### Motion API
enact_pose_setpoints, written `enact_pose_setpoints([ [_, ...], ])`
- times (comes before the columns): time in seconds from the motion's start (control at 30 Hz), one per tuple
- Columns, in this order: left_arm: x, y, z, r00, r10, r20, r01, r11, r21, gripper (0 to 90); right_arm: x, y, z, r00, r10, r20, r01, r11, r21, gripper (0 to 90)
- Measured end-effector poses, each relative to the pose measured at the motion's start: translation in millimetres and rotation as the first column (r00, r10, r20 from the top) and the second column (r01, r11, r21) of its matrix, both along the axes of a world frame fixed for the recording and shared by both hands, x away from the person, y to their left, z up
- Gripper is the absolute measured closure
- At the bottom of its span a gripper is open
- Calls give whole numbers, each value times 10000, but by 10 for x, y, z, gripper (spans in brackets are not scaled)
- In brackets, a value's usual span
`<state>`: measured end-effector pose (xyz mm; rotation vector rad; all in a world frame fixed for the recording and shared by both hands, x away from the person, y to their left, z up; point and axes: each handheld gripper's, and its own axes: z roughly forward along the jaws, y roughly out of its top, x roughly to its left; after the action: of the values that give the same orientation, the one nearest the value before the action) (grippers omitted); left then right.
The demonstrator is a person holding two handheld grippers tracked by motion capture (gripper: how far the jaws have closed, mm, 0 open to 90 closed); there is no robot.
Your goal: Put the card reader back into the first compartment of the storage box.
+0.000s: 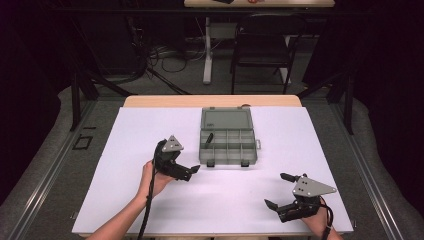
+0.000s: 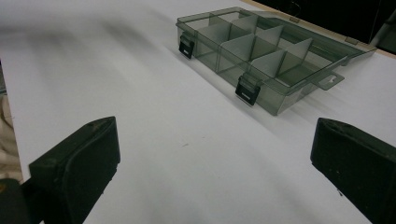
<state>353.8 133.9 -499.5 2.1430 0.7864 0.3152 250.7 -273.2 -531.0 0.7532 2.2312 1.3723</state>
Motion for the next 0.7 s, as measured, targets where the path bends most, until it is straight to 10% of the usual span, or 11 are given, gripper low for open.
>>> enact_pose_setpoints([
  [0.7, -544, 377, 59, 9981, 323, 515, -324, 9995, 6, 0, 10, 10, -11, 10000, -38, -1, 38, 10000, -38, 9],
])
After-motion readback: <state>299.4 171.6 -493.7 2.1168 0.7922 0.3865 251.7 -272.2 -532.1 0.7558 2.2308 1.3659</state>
